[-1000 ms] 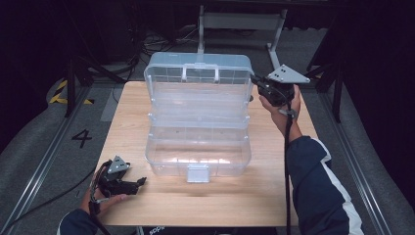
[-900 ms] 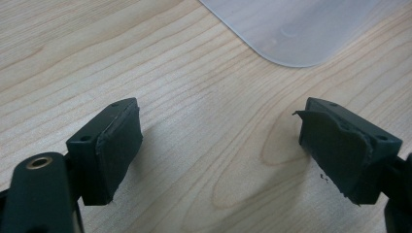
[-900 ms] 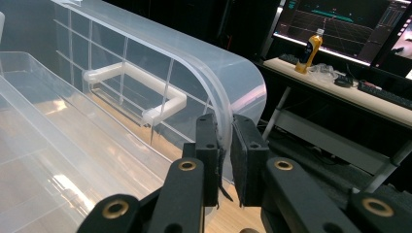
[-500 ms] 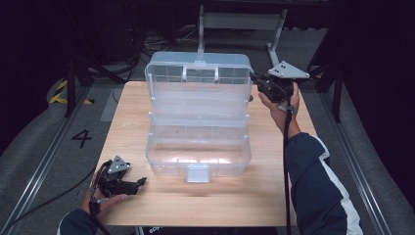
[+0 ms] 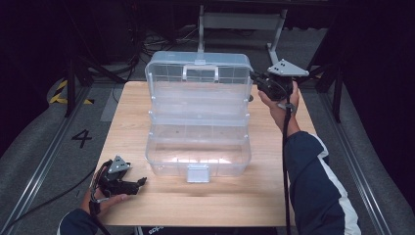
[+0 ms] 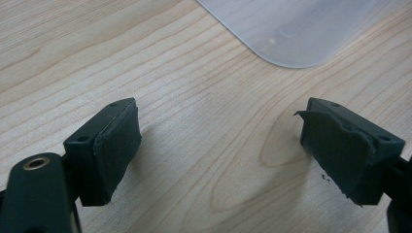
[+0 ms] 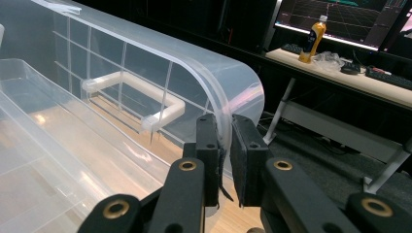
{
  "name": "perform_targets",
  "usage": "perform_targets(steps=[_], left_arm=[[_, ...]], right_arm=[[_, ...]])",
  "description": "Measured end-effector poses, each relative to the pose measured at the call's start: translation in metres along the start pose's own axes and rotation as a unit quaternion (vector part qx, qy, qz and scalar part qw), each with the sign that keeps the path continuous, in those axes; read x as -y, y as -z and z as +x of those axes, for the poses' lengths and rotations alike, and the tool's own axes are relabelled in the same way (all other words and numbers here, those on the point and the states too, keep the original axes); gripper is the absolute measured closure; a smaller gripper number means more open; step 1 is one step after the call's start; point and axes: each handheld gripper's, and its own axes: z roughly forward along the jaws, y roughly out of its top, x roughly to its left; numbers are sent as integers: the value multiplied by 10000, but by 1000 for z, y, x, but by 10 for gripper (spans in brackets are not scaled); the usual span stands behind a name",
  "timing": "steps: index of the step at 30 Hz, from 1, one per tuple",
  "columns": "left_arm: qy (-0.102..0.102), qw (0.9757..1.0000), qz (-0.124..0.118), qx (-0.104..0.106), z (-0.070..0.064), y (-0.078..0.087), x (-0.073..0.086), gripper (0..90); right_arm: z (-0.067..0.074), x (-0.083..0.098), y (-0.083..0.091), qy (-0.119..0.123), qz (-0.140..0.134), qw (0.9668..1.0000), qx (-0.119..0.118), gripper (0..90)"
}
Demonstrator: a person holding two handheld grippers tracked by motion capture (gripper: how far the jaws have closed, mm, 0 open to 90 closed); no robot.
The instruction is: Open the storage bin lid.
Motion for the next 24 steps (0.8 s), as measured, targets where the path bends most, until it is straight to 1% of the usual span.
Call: perform_targets(steps=[7,9,14,15,16,18,19,24], left_arm=[[3,10000,14,8,0,0,0,150],[5,10000,12,11,0,0,0,151],[10,10000,-8,3,0,0,0,150],[-69,10000,-4,-25,1,0,-1,150],[5,10000,0,14,0,-1,-1,149],[3,10000,-13,19,0,-2,-1,147],[-61,10000,-6,-7,1,-1,-1,147],[-78,10000,-14,-1,1,-2,-2,147]], right_arm=[[-4,-2,-6,-62,61,10000,-25,834],[-4,-1,-7,-37,57,10000,-10,834],[-8,0,-13,-132,49,9999,-13,834],[-8,0,-14,-140,56,9999,-8,834],[-9,-1,-16,-133,83,9999,-2,834],[-11,-1,-19,-163,99,9998,-4,833],[-11,-1,-20,-180,116,9998,-8,833],[-14,-1,-27,-215,174,9996,18,832]])
